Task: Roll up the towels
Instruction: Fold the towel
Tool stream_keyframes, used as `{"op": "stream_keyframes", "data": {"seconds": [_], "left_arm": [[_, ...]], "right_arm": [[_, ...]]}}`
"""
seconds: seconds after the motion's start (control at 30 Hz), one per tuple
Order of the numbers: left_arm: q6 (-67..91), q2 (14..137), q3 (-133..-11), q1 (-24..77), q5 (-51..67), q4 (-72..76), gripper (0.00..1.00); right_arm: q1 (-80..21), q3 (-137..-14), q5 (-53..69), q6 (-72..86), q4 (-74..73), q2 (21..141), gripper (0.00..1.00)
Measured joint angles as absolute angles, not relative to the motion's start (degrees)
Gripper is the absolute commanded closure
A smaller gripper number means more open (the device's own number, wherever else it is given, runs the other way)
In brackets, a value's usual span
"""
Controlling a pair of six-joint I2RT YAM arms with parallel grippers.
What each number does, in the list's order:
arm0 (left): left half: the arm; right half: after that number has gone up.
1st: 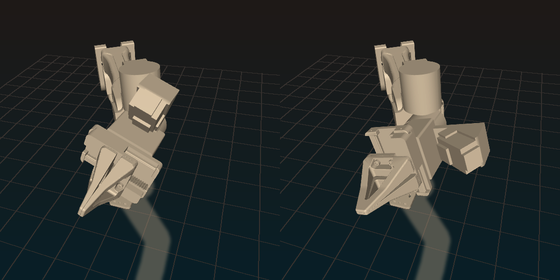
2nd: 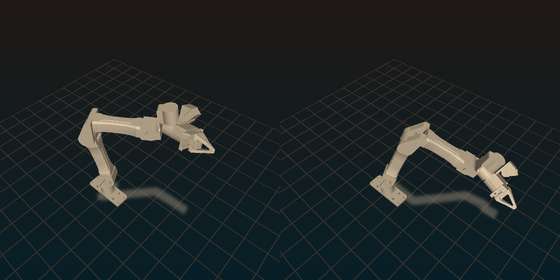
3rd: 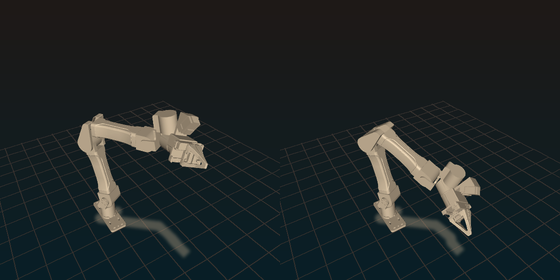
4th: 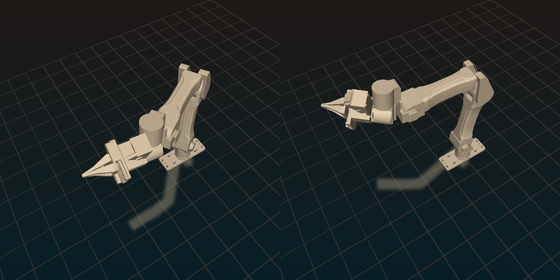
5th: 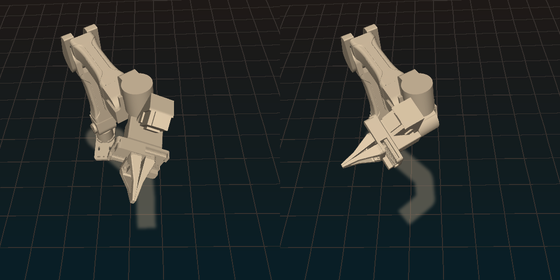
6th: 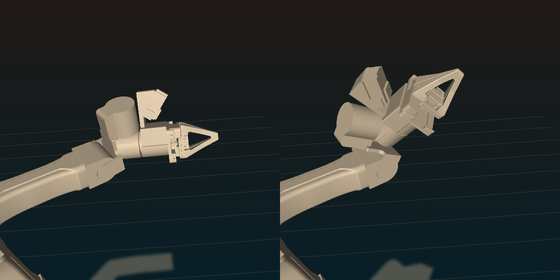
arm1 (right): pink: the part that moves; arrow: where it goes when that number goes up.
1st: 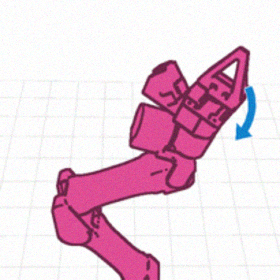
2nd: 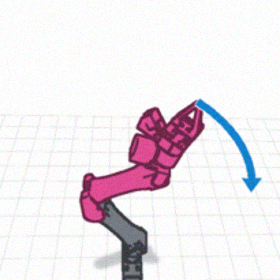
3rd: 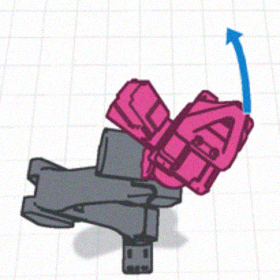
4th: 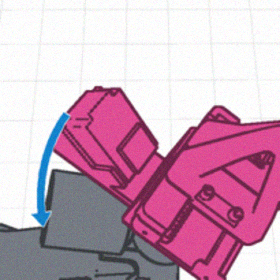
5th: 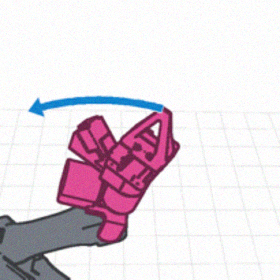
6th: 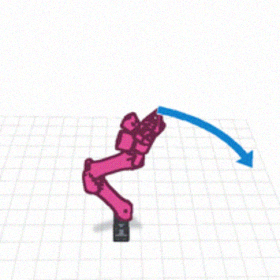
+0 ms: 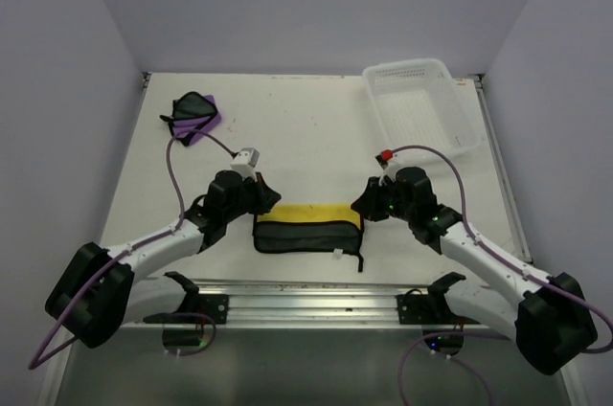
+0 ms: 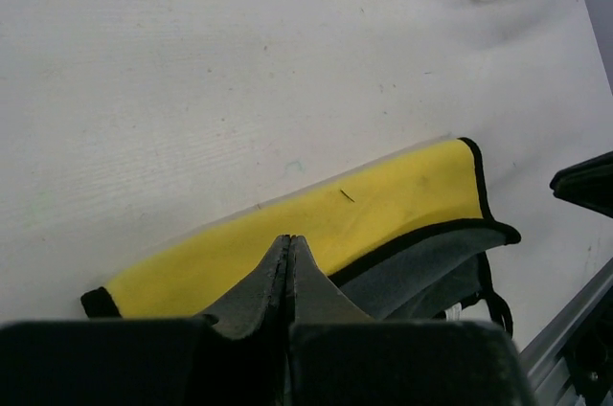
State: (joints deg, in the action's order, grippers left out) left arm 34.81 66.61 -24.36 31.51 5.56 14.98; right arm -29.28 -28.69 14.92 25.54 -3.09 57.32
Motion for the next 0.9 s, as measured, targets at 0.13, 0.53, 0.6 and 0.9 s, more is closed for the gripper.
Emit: {"op": "stream_keyframes", "data": {"seconds": [0.13, 0.53, 0.6, 0.9], "left_arm": [[34.8, 69.2, -25.5, 32.9, 6.7, 16.3, 1.0], [37.2, 72.5, -25.5, 33.8, 1.8, 14.7, 1.0], [38.7, 72.5, -24.8, 33.8, 0.9, 14.6, 1.0], [42.5, 76.4, -23.4, 33.8, -2.3, 13.0, 1.0]], "right_arm": [[-29.3, -29.3, 12.4, 27.1, -2.1, 62.1, 0.98], [-29.3, -32.0, 8.2, 31.2, 1.5, 77.8, 0.98], [-29.3, -32.2, 7.8, 31.7, 2.1, 79.3, 0.98], [-29.3, -33.1, 5.8, 32.6, 3.6, 82.9, 0.98]]}}
